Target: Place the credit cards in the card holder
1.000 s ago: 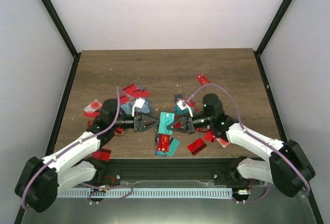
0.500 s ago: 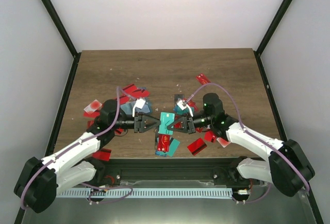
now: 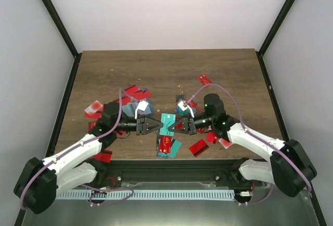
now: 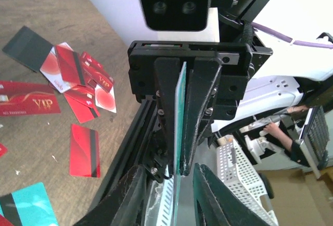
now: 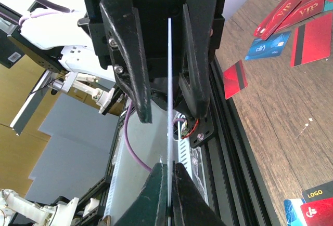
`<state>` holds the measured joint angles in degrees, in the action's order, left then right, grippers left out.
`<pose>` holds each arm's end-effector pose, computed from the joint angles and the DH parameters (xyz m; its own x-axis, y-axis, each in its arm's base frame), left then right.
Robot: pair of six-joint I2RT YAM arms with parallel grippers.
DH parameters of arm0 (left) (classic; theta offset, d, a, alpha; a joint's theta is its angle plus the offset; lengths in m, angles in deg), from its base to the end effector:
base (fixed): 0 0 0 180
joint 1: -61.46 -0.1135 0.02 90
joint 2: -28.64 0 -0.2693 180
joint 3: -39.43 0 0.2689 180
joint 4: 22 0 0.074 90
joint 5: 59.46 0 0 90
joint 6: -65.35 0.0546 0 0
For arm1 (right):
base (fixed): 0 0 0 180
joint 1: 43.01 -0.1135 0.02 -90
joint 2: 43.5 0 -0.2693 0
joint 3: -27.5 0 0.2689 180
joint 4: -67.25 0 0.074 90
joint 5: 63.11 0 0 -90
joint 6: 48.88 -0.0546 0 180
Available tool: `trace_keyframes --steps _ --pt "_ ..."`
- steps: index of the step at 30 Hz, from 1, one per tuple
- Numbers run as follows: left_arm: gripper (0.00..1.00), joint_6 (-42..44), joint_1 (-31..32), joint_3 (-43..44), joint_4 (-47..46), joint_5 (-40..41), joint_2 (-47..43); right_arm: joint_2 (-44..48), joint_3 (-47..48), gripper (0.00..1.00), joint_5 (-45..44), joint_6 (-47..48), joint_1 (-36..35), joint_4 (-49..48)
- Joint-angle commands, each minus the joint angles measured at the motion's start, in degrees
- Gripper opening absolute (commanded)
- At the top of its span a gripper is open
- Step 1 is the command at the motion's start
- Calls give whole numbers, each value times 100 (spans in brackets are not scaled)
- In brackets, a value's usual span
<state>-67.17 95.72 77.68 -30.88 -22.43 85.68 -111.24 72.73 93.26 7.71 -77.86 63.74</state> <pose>0.1683 -0.1674 0.2344 -0.7732 0.0342 -0.6332 0.6328 0.1060 -0.7670 0.1824 0.1879 0.2286 -0.7406 -0.2467 -0.6250 -0.6375 -0.0362 0.7696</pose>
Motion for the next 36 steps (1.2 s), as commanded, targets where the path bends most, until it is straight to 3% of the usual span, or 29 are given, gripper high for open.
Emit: trace_keyframes --steps 1,5,8,12,15,24,28,36 --pt "24 36 68 -27 -229 -4 87 -35 313 1 93 139 16 -97" --pt "6 50 132 27 -238 42 168 -91 346 1 84 186 11 -42" --pt "4 62 133 56 -113 270 197 -134 440 2 -53 266 13 117" --pt "4 225 42 237 880 1509 110 -307 807 38 -718 568 22 791" --pt "4 571 -151 448 1914 2657 56 -629 1114 51 -1390 651 43 1128" --pt "4 -155 -1169 22 2437 4044 -269 -2453 2430 54 -1984 615 57 1363" --pt "4 -391 -1636 -262 2156 3962 -166 -3214 3001 54 -2063 643 21 1509" --pt "4 -463 -1985 -378 1731 3766 393 -4268 4341 57 -3643 1341 -451 2620"
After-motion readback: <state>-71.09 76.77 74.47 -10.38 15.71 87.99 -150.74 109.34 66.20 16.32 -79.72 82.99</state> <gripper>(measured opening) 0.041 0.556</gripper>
